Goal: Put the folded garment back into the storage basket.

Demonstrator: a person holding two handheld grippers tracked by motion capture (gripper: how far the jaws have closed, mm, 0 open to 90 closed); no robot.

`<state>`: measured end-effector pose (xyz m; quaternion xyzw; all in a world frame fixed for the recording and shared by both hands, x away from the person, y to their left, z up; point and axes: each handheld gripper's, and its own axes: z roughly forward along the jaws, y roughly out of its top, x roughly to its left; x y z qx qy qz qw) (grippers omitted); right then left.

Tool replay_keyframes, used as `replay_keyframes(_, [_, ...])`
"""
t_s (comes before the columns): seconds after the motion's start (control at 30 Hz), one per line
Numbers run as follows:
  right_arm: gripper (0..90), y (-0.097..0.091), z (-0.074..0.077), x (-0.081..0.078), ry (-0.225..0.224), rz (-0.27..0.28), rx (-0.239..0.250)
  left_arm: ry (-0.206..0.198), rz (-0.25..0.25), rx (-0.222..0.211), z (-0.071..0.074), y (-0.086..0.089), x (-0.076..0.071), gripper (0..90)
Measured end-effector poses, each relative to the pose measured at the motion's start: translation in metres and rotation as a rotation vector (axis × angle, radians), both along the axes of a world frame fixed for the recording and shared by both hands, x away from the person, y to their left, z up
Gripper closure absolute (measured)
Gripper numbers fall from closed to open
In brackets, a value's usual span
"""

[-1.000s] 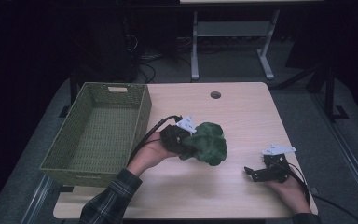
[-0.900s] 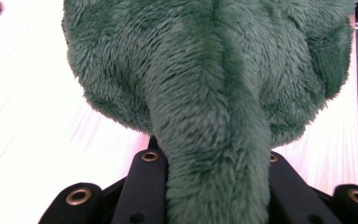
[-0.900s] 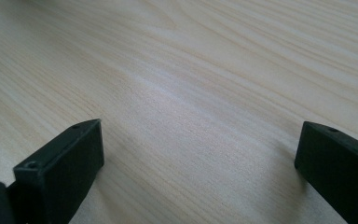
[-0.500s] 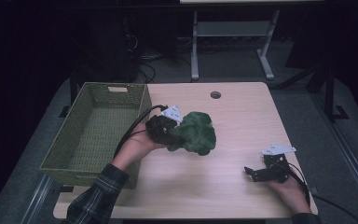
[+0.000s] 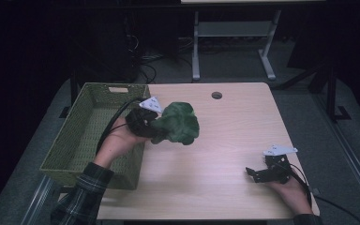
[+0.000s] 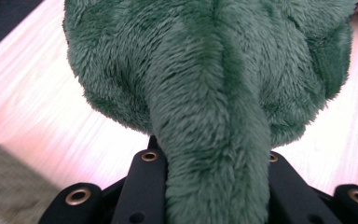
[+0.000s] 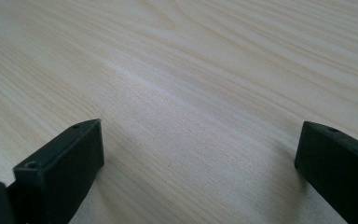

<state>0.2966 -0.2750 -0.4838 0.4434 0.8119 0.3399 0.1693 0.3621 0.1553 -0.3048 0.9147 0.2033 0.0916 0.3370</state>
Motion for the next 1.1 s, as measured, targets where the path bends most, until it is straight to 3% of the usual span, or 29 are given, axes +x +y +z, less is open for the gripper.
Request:
replay_keyframes(0.4, [0.8,0.0,0.0,0.0,0.004,-0.007,0.003,-0.017,0.119,0.001,0.006,0.05,0.007,74.2])
replay_keyframes(0.67, [0.8,0.0,0.0,0.0,0.005,-0.011,0.004,-0.033,0.224,-0.027,0.009,0.092,0.008,74.2])
replay_keyframes(0.93, [0.8,0.0,0.0,0.0,0.004,-0.013,0.002,-0.03,0.311,-0.038,0.006,0.13,0.004,74.3])
replay_keyframes(1.1, [0.8,0.0,0.0,0.0,0.003,-0.017,0.001,-0.024,0.352,-0.042,-0.005,0.146,0.002,74.2])
